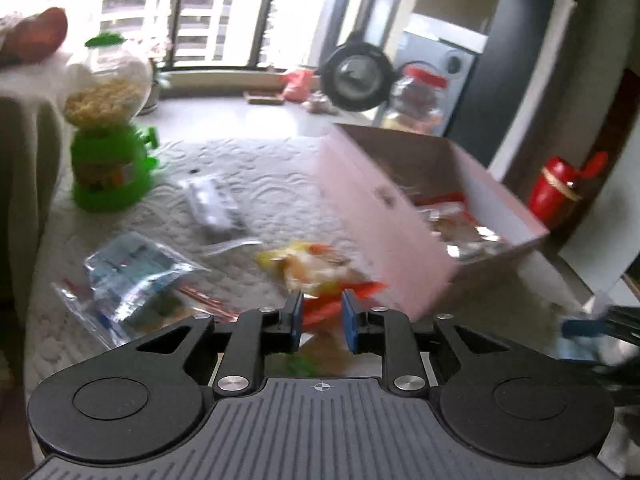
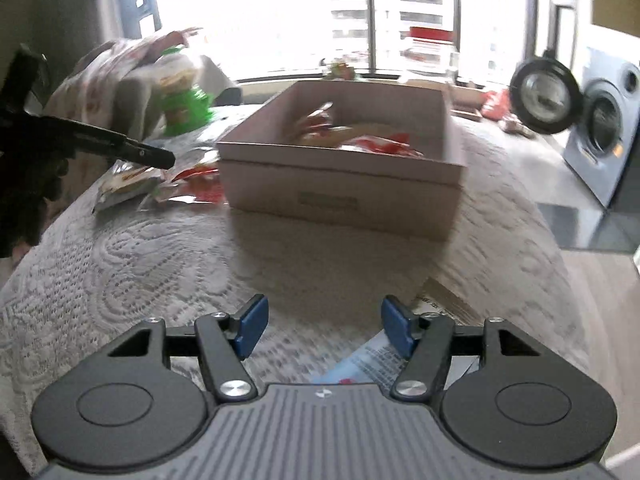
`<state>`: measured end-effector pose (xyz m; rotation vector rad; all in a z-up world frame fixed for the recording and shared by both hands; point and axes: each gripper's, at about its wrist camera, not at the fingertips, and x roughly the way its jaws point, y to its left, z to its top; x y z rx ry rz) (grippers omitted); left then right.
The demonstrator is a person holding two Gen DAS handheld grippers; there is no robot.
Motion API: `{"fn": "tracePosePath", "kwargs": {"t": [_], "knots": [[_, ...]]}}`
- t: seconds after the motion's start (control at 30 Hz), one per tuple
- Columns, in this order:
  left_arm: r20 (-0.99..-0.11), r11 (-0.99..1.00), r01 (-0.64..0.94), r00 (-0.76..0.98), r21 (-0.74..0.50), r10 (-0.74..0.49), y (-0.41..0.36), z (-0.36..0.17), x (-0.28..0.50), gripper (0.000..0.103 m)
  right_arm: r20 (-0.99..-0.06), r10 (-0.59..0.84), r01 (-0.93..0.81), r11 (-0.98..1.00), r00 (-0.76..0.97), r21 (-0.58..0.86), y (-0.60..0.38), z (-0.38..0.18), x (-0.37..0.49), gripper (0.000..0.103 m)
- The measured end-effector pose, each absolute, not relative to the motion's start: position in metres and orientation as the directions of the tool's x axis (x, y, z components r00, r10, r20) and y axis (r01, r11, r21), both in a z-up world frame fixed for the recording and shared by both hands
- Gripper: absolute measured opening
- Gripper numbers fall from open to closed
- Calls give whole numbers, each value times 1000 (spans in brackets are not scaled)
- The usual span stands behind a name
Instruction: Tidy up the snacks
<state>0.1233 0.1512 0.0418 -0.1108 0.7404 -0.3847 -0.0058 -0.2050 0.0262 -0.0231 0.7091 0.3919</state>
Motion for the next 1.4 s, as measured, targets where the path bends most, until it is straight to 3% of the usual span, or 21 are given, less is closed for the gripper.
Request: {"fn": "tracePosePath", "kwargs": {"t": [0.17,0.27,0.37,0.47,0.53,0.83,1.0,1.13,1.4], "knots": [[-671,927,280,640,-249,-374,157,25,135,24,-608,324,-318,940,725,122,-220,31,-21,64],[-674,899,301,595,-317,-437,159,20,133,25,-589,291,-289,952,754,101,-231,38,-30,65],[-678,888,324,574,-327,-459,153,19,126,27,-634,187,-195,979,750,58,-243,37,-28,70],[-683,881,339,558,-330,-471,145,21,116,27,-672,190,-126,982,715,144,-256,28,-25,71],[-683,875,348,549,-337,-482,140,20,105,27,-653,188,-107,981,734,162,-254,26,-27,77],[-681,865,354,536,-355,-499,121,19,61,29,-616,378,-379,915,691,136,-175,24,-23,77],[-687,900,320,582,-296,-434,110,22,40,30,-601,412,-435,893,685,117,-160,24,-30,77],[-685,944,282,654,-173,-321,94,31,24,30,-564,360,-393,917,743,67,-172,31,-36,77],[-717,958,269,649,-97,-255,63,32,30,36,-601,357,-317,932,715,177,-201,9,-29,77]]}}
